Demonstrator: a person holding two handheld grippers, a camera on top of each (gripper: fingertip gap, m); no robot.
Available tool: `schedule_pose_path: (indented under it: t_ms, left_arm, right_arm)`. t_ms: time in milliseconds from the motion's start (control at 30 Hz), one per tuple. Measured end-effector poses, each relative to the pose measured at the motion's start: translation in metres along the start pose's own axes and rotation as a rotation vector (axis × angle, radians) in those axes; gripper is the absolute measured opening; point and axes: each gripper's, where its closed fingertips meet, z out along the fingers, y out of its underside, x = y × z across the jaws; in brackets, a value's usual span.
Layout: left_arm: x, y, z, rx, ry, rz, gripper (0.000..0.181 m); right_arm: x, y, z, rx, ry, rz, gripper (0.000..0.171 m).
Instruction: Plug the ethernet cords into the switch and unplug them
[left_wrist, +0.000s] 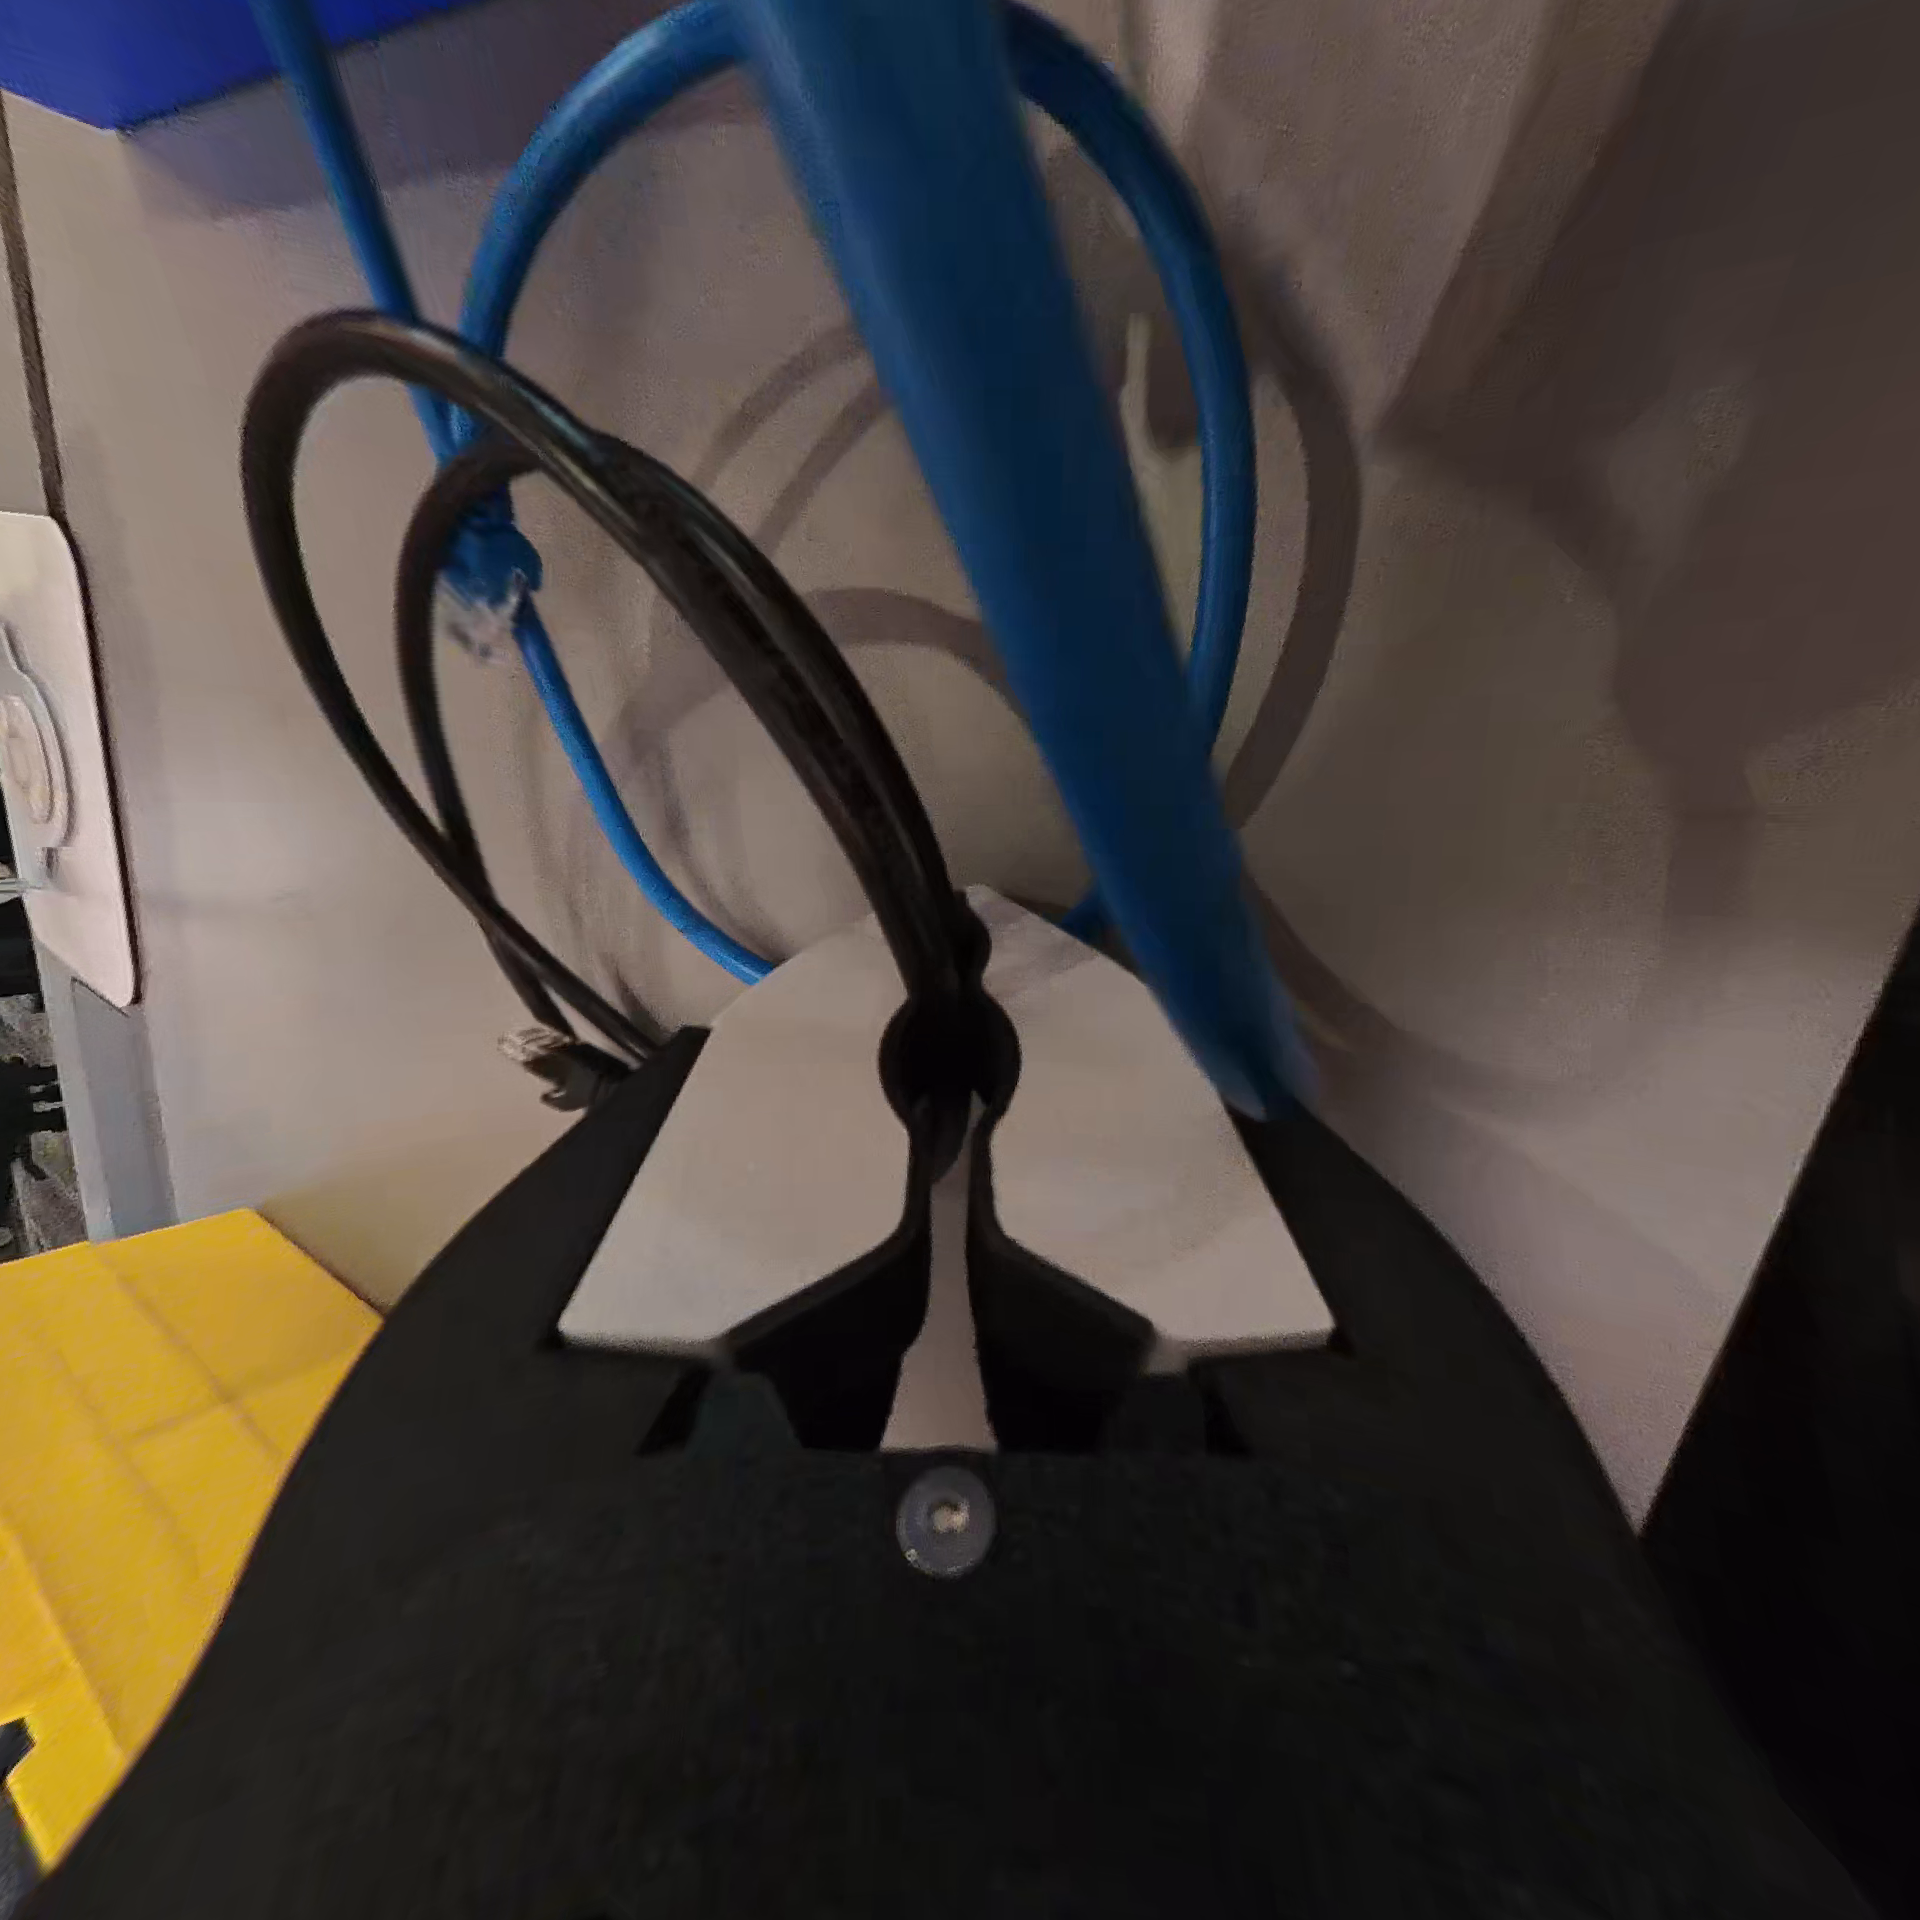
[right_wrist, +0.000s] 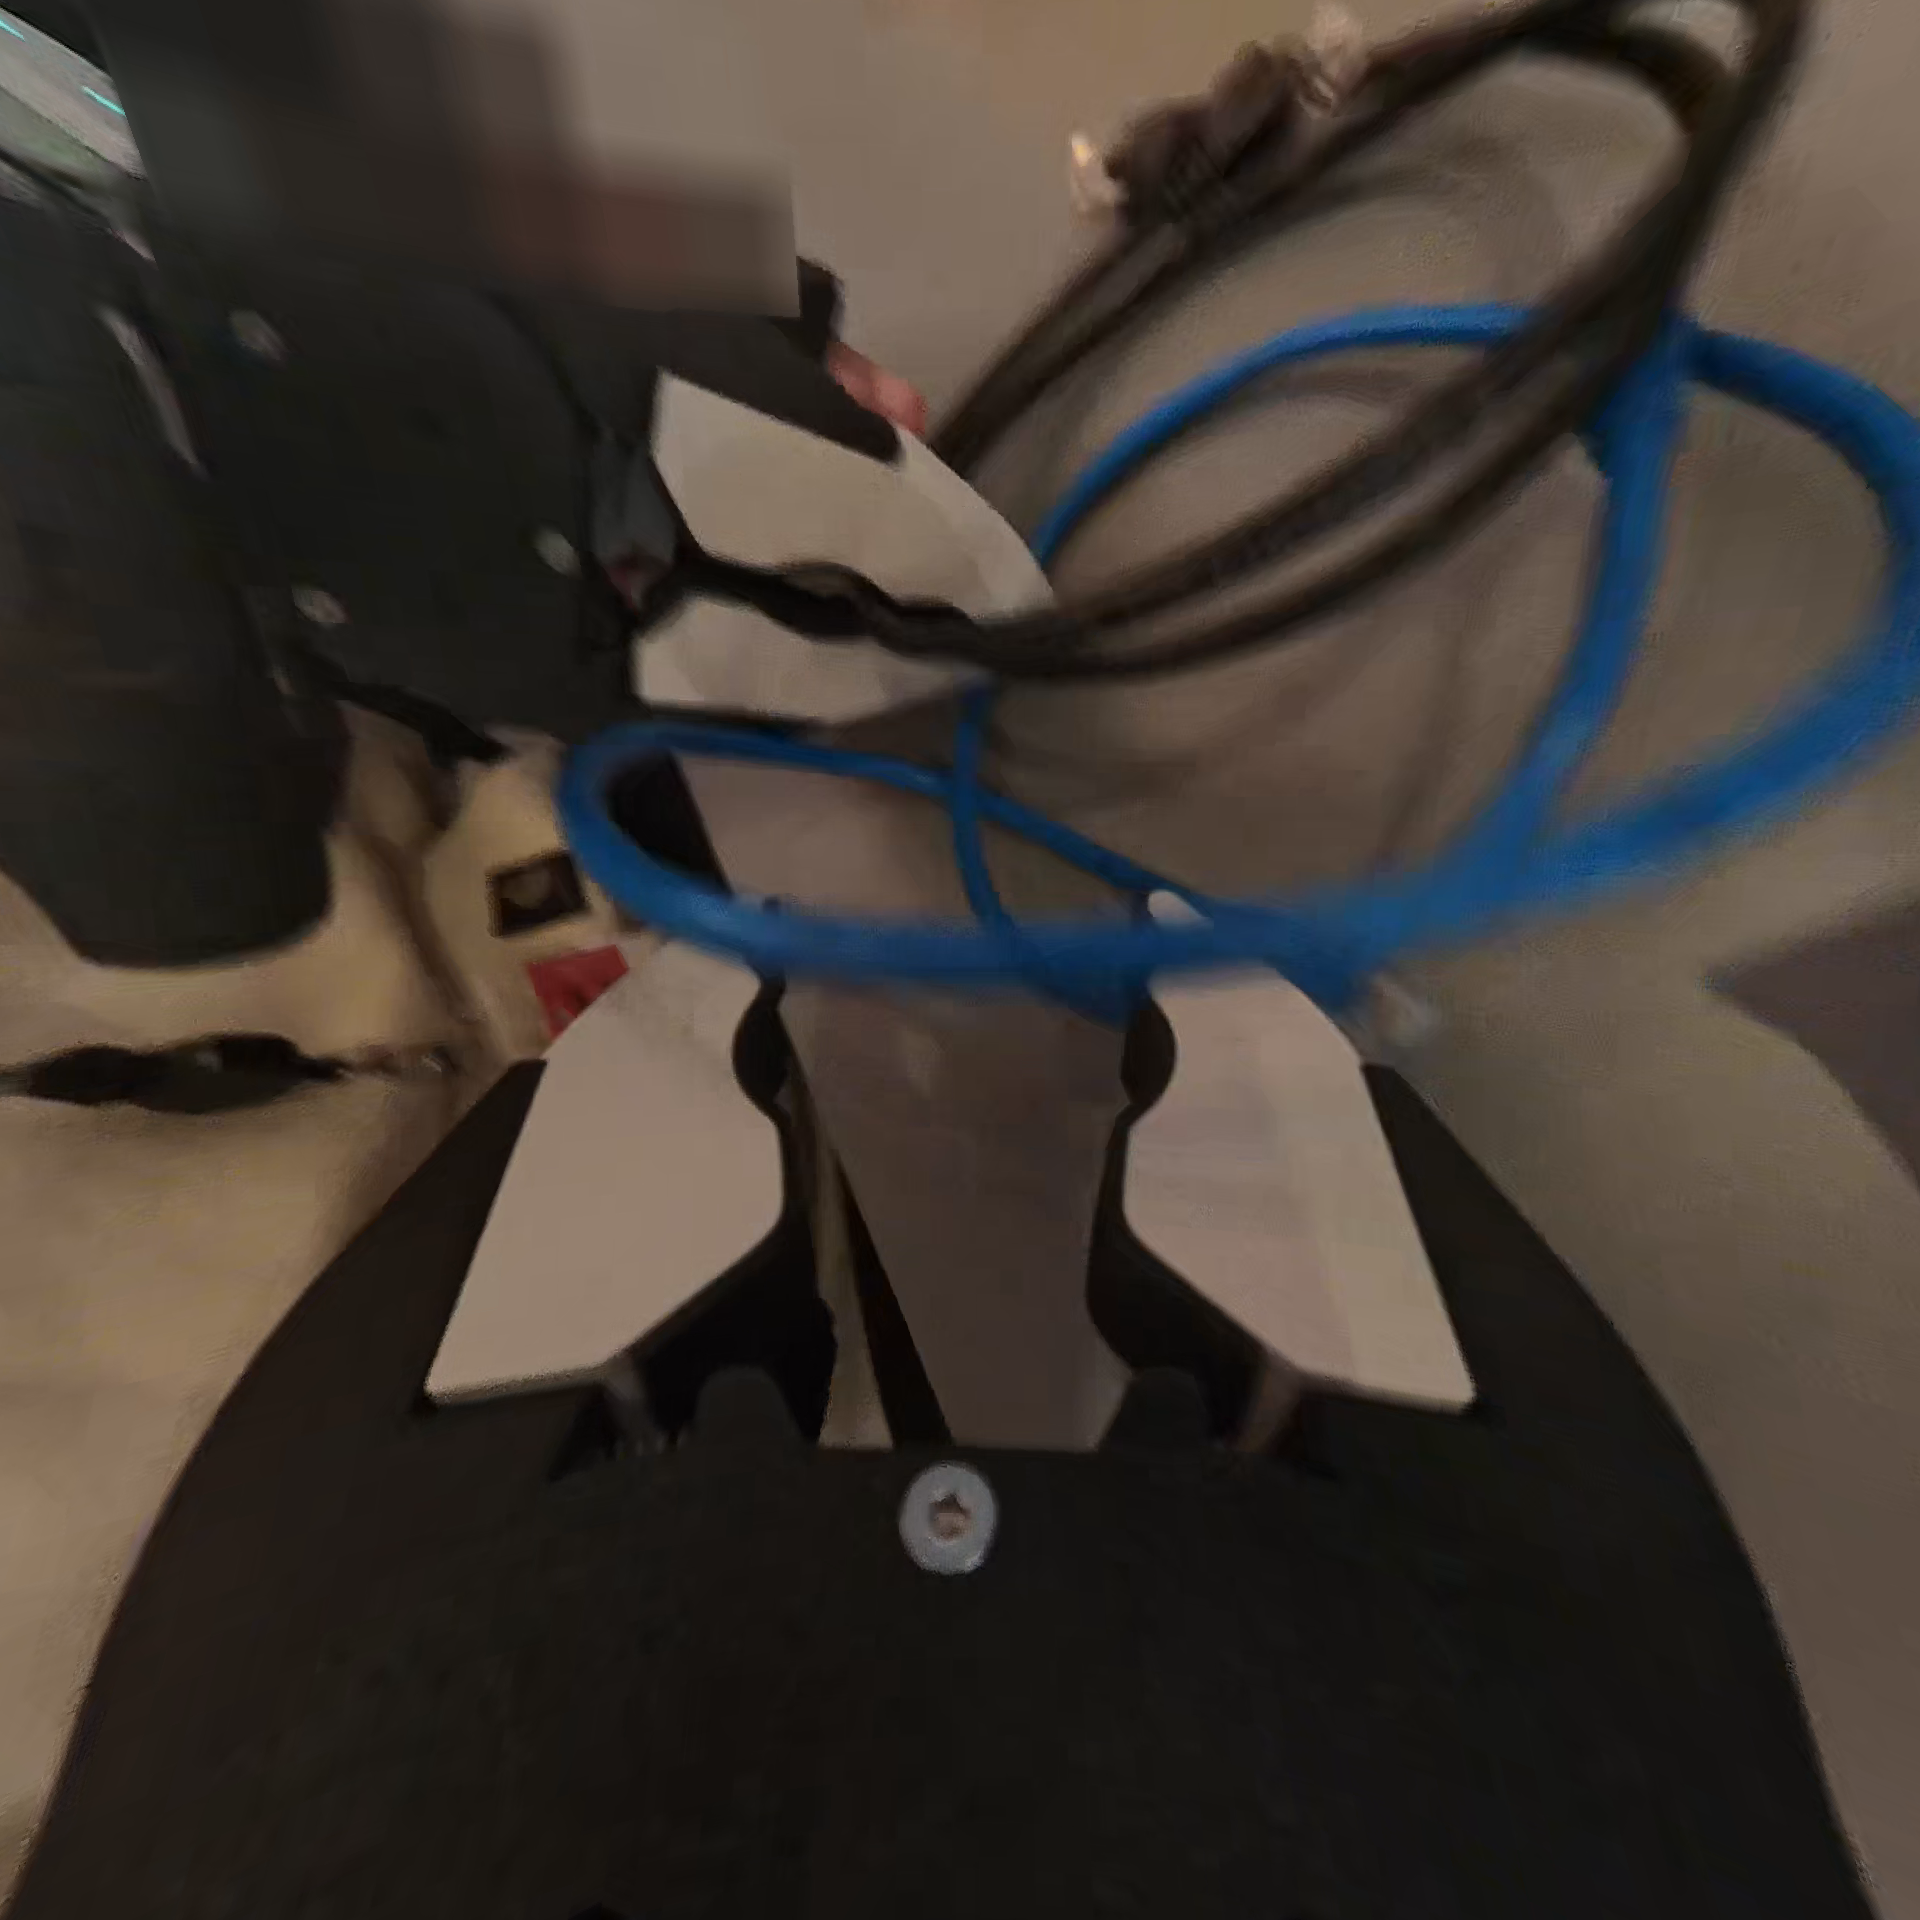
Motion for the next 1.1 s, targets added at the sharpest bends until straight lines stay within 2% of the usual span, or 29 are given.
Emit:
schedule_pose_path:
  t_ms: [167,267,367,467,500,533,567,667,767,833,933,1033,1100]
  left_arm:
    - [0.001,0.005,-0.003,-0.014,0.043,-0.034,0.0]
    - [-0.009,0.008,-0.004,-0.024,-0.031,-0.017,0.0]
    - [-0.017,0.003,-0.009,0.0,-0.051,-0.05,0.0]
    - [-0.026,-0.001,-0.019,0.029,-0.082,-0.086,0.0]
    - [-0.029,-0.002,-0.022,0.039,-0.09,-0.098,0.0]
    - [-0.031,-0.003,-0.027,0.056,-0.098,-0.111,0.0]
    - [-0.031,-0.005,-0.03,0.071,-0.094,-0.122,0.0]
    - [-0.021,-0.024,-0.044,0.173,-0.043,-0.109,0.0]
    - [-0.002,-0.051,-0.054,0.26,0.006,-0.023,0.0]
    - [0.016,-0.062,-0.053,0.272,0.043,0.067,0.0]
    - [0.052,-0.067,-0.045,0.261,0.108,0.251,0.0]
    - [0.071,-0.057,-0.02,0.165,0.127,0.357,0.0]
    - [0.065,-0.064,-0.011,0.178,0.116,0.342,0.0]
  right_arm:
    - [0.042,0.046,-0.076,-0.174,0.338,-0.05,0.069]
    - [0.087,0.026,-0.123,-0.049,0.59,-0.131,0.067]
    - [0.14,0.019,-0.133,0.004,0.719,-0.283,0.065]
    - [0.181,0.031,-0.128,-0.153,0.81,-0.351,0.063]
    - [0.19,0.037,-0.128,-0.215,0.842,-0.388,0.052]
    - [0.202,0.042,-0.134,-0.28,0.904,-0.431,0.049]
    - [0.209,0.047,-0.139,-0.335,0.926,-0.467,0.048]
    - [0.216,0.052,-0.147,-0.327,0.852,-0.495,0.05]
    - [0.227,0.056,-0.158,-0.318,0.808,-0.474,0.055]
    - [0.227,0.061,-0.16,-0.358,0.782,-0.51,0.049]
    - [0.221,0.069,-0.161,-0.419,0.742,-0.62,0.035]
    - [0.215,0.069,-0.161,-0.366,0.721,-0.593,0.04]
    - [0.208,0.061,-0.169,-0.311,0.749,-0.598,0.045]
